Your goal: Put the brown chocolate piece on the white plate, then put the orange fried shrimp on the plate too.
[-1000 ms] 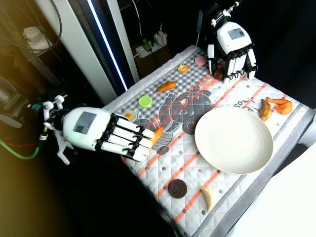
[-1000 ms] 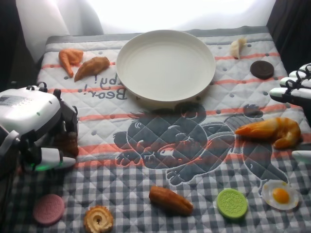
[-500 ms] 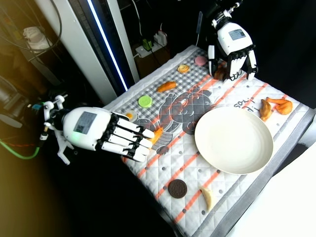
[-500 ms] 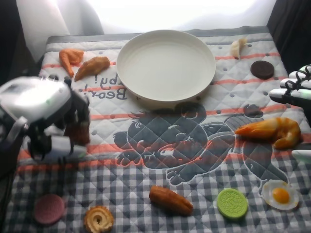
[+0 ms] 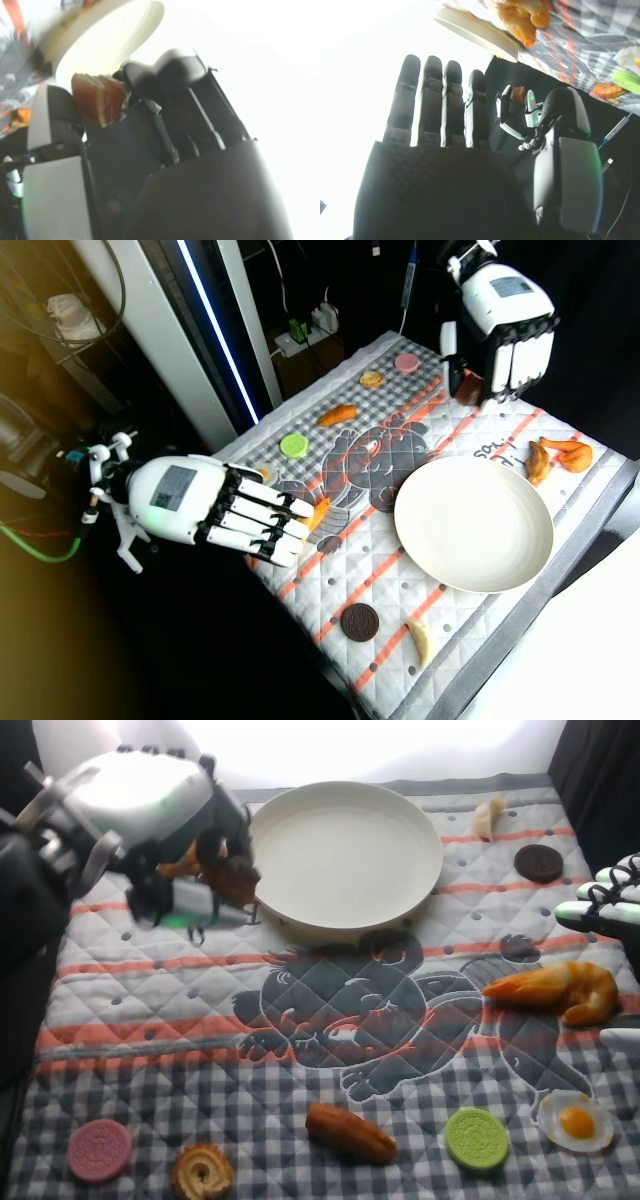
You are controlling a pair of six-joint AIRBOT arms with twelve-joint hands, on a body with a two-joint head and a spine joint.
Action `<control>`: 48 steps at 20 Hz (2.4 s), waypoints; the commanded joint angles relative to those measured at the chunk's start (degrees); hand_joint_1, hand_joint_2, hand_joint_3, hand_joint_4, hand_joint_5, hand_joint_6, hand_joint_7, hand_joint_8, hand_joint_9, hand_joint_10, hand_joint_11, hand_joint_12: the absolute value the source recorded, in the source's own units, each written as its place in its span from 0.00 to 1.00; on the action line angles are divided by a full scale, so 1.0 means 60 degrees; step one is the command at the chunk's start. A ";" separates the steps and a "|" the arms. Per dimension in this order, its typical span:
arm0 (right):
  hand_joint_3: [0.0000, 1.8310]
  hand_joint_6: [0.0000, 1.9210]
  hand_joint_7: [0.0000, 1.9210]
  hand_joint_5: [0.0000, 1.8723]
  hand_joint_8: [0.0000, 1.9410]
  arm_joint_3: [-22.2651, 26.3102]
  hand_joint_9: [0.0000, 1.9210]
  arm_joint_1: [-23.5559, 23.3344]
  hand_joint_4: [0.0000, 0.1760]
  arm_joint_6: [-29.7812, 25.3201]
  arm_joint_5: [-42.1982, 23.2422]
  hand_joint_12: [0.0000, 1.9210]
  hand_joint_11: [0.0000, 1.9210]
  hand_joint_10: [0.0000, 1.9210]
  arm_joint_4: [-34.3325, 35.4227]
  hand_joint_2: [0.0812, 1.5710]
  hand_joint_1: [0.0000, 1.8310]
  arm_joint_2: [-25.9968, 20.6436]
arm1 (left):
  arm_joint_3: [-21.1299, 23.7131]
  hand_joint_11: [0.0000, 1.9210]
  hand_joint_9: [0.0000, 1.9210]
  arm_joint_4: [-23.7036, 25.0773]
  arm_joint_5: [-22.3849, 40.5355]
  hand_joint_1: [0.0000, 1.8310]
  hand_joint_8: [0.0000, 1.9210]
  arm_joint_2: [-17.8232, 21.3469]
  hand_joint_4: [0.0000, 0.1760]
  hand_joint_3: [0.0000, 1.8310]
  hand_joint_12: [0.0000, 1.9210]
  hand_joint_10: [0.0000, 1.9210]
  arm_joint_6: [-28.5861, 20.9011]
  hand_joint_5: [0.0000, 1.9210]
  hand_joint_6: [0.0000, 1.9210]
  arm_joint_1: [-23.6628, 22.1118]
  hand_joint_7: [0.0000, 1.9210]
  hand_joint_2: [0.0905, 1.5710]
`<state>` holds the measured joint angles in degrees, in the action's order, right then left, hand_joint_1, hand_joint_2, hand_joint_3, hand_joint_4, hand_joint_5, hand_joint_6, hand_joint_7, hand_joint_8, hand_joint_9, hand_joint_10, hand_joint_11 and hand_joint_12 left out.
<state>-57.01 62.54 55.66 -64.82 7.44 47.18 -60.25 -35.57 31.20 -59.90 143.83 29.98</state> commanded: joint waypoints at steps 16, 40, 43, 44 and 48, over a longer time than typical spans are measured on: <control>0.00 0.00 0.17 0.19 0.00 -0.0328 0.15 -0.0491 0.24 -0.0029 -0.1168 0.35 0.00 0.00 -0.0025 0.70 0.27 0.0507 | -0.3132 0.00 0.13 -0.1292 -0.1124 0.37 0.00 -0.2691 1.00 0.00 0.27 0.00 -0.0003 0.01 0.00 -0.1391 0.12 0.53; 0.00 0.00 0.36 0.34 0.00 -0.1900 0.39 -0.1971 0.07 -0.0067 0.1108 0.43 0.20 0.01 0.0013 0.63 0.40 0.2058 | 0.1837 0.00 0.04 0.3219 0.5725 0.48 0.00 0.2005 0.93 0.00 0.18 0.00 -0.9215 0.01 0.00 0.2951 0.04 0.50; 0.00 0.00 0.43 0.39 0.01 -0.1985 0.46 -0.1986 0.04 -0.0065 0.1448 0.59 0.21 0.02 0.0011 0.63 0.48 0.2116 | 0.1841 0.00 0.06 0.3219 0.5728 0.47 0.00 0.2031 0.86 0.00 0.25 0.01 -0.9215 0.03 0.00 0.2965 0.05 0.50; 0.00 0.01 0.45 0.41 0.01 -0.1985 0.48 -0.1975 0.00 -0.0064 0.1478 0.61 0.24 0.03 0.0010 0.62 0.50 0.2116 | 0.1844 0.00 0.06 0.3219 0.5733 0.47 0.00 0.2038 0.90 0.00 0.25 0.01 -0.9215 0.03 0.00 0.2976 0.06 0.50; 0.00 0.44 0.50 0.50 0.59 -0.1950 0.49 -0.1843 0.00 -0.0062 0.1648 0.72 0.34 0.33 -0.0019 0.70 0.67 0.2106 | 0.1892 0.00 0.06 0.3151 0.5713 0.48 0.00 0.2085 0.90 0.00 0.20 0.00 -0.9216 0.03 0.00 0.3090 0.06 0.50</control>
<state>-68.55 51.24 54.19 -53.43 7.25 59.88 -49.08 -17.78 58.50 -47.70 88.84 48.93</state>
